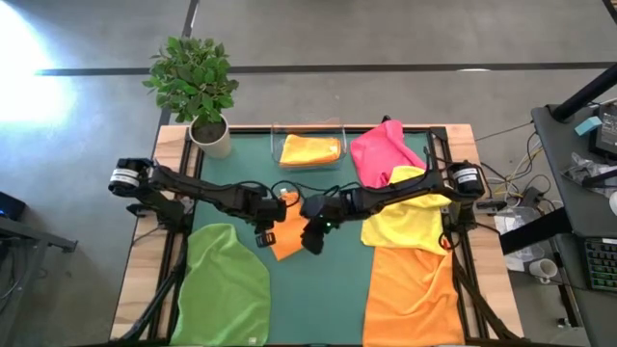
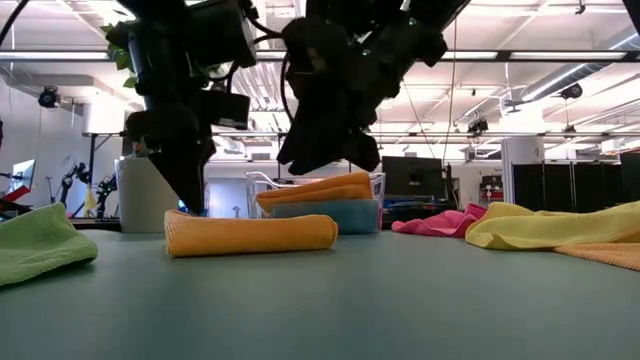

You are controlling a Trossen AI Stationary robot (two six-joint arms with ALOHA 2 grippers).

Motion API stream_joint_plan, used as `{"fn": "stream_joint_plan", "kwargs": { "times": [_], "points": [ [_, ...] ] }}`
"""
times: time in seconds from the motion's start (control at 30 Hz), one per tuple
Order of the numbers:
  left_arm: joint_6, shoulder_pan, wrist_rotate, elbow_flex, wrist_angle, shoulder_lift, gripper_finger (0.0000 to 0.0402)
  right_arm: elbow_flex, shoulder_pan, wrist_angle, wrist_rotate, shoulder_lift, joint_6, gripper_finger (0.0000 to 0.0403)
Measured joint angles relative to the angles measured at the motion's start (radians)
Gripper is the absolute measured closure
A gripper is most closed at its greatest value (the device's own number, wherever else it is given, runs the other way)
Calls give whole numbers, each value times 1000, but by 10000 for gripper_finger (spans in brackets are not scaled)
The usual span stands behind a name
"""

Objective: Fold microfiber towels
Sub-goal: Fold the top left orange microfiber towel

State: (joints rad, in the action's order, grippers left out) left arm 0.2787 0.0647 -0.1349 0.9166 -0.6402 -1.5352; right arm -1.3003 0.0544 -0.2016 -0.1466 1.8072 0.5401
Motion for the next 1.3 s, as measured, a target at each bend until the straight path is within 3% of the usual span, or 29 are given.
{"fn": "stream_joint_plan", "kwargs": {
  "times": [0.1, 0.47, 0.8, 1.13, 1.3],
  "points": [
    [-20, -9, -8, -19, 18, 0, 396, 1, -1, 9, 70, 8, 51, 307],
    [-18, -72, -25, -114, 155, 0, 392, 1, -6, 30, 72, 93, 255, 354],
    [4, -71, 139, -195, 292, -1, 392, -4, -49, -26, 62, 168, 379, 356],
    [4, -68, 224, -184, 299, 1, 392, 0, -133, -242, 105, 95, 240, 355],
    [-1, -61, 229, -163, 307, 79, 392, 2, -159, -339, 102, 78, 112, 355]
  ]
}}
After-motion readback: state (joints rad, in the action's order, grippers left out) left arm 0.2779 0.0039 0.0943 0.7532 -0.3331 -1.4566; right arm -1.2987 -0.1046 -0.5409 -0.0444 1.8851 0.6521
